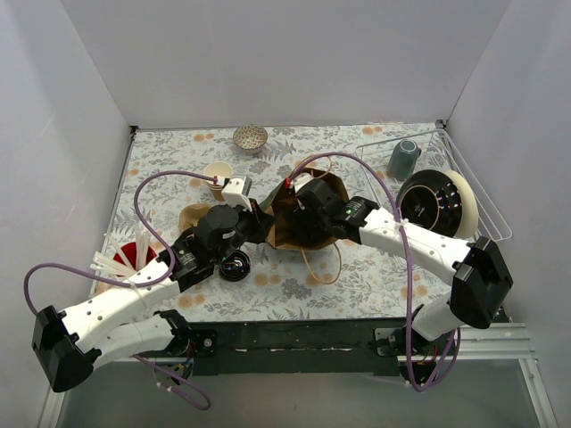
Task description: Pack the takeout coffee
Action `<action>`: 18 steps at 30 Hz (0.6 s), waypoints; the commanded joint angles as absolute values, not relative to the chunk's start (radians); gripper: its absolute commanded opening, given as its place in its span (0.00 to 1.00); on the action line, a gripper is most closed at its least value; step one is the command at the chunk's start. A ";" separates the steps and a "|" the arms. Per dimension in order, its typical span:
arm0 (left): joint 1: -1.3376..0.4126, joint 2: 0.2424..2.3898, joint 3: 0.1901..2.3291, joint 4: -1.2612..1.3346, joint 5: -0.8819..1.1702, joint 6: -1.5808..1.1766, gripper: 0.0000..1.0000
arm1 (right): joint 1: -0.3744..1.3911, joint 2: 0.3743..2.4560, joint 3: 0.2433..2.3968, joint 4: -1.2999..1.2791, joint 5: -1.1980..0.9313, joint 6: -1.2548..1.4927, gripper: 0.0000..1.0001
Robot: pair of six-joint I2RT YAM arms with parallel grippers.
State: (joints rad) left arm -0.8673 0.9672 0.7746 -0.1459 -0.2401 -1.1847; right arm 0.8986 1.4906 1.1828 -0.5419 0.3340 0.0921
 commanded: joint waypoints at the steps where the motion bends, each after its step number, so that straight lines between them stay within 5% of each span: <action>1: -0.873 0.936 0.756 -0.140 -0.207 -1.203 0.00 | 0.891 1.508 1.184 -0.445 0.390 0.143 0.86; 13: -0.874 0.937 0.752 -0.123 -0.190 -1.200 0.00 | 0.885 1.445 1.009 -0.141 0.407 0.043 0.89; 18: -0.873 0.936 0.744 -0.120 -0.187 -1.206 0.00 | 0.877 1.430 0.956 -0.071 0.416 0.009 0.80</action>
State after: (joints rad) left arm -0.8684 0.9619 0.7601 -0.1261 -0.2001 -1.1984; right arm 0.8890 1.4708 0.9733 -0.1898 0.3977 0.0551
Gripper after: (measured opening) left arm 0.009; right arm 0.837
